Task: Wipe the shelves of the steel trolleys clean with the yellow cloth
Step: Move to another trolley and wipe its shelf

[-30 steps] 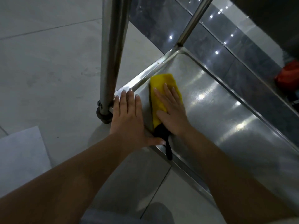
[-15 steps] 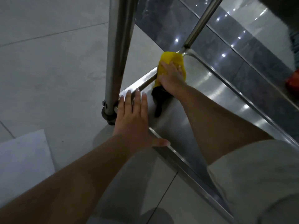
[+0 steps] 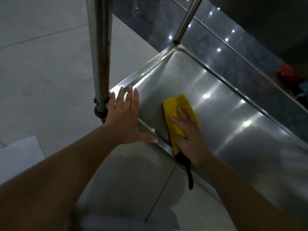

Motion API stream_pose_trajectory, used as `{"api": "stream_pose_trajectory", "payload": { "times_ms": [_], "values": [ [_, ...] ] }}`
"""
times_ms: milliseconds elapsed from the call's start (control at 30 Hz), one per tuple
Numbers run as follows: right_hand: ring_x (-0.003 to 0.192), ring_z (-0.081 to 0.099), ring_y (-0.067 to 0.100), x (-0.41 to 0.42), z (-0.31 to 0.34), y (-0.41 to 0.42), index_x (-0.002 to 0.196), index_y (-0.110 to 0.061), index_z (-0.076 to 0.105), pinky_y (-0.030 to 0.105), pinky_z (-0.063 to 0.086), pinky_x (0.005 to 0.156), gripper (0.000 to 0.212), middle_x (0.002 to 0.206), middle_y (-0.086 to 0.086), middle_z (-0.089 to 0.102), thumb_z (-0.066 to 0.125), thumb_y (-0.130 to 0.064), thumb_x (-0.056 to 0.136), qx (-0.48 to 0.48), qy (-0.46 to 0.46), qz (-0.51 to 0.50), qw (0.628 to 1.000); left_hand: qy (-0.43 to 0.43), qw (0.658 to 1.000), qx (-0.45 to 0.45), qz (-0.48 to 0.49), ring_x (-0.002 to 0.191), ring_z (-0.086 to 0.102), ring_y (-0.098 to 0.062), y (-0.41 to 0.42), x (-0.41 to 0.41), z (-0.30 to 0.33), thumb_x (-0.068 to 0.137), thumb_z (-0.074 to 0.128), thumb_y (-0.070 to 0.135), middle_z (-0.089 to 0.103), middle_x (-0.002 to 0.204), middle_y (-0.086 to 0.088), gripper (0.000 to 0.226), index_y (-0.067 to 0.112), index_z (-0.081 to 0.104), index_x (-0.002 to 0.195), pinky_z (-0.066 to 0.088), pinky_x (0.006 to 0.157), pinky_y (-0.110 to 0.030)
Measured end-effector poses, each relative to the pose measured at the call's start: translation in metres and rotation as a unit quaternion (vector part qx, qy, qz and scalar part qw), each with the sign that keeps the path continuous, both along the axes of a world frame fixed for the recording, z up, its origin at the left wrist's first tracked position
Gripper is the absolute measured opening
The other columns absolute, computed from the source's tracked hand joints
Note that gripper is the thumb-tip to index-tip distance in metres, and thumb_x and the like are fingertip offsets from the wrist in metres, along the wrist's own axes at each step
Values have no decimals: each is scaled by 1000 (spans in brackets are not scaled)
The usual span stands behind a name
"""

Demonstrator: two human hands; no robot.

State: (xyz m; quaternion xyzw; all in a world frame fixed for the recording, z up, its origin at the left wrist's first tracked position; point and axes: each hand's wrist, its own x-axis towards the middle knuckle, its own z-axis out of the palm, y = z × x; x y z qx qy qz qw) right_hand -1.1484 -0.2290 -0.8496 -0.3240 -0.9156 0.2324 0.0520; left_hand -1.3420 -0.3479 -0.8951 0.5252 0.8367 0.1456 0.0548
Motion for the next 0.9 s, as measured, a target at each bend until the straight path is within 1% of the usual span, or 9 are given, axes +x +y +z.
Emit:
{"api": "stream_pose_trajectory", "payload": {
  "times_ms": [133,233,300,400,500,633,700,800,900],
  "values": [
    [147,0,16,-65,0,5,140,-45,35,61,12,112,66,158,-14,12,56,-27,80,44,-91,151,983,2,1000,-4,1,146,2,-38,4,-10,4,29,15,105,9,157,-25,161,1,-3,150,-3,115,-55],
    [147,-2,18,-85,2,8,141,-45,33,62,11,112,64,160,-10,8,59,-31,84,65,-137,164,975,-12,999,-33,0,146,9,-37,11,-25,14,22,18,107,14,156,-25,167,4,-10,150,7,117,-55],
    [147,-1,17,-64,-1,1,141,-45,36,63,9,111,61,159,-10,11,59,-33,85,45,-97,127,986,-11,996,-89,-2,147,7,-35,13,-31,23,20,17,108,12,157,-25,165,11,-14,150,9,117,-53],
    [147,0,16,8,-4,-7,140,-39,40,61,9,113,59,159,-9,15,56,-28,84,17,-34,34,999,58,982,-178,-30,145,6,-38,13,-29,31,30,5,108,10,156,-26,149,21,-2,152,13,115,-55],
    [147,-4,16,94,-3,1,145,-39,27,58,10,114,67,159,-8,8,37,-47,79,54,-66,-76,993,162,956,-211,-121,143,16,-35,15,-14,41,48,-16,96,17,156,-16,129,20,11,150,23,111,-54],
    [146,-11,12,178,-7,6,147,-46,15,66,7,110,63,160,-13,-3,45,-40,91,32,-100,-319,942,149,933,-188,-270,143,21,-33,35,49,50,55,-31,82,17,159,-8,123,21,17,151,28,110,-49],
    [146,-11,16,177,-13,4,147,-44,16,68,5,109,63,160,-10,-3,44,-45,91,24,-95,-410,907,109,934,-189,-284,146,13,-30,52,95,49,62,-25,80,9,161,-4,113,23,13,152,22,112,-53],
    [146,-11,20,161,-20,-2,145,-46,20,67,5,108,64,160,-9,-3,46,-55,88,42,-96,-415,904,77,938,-190,-279,148,-1,-27,80,160,39,90,6,67,-2,162,-1,74,27,7,152,10,113,-63],
    [146,-11,16,179,-18,-11,143,-49,24,63,5,112,62,160,-11,1,46,-52,85,50,-70,-317,945,70,954,-188,-225,147,-12,-28,90,192,24,85,6,75,-14,161,2,76,37,-7,150,-2,106,-71]
  ]
}}
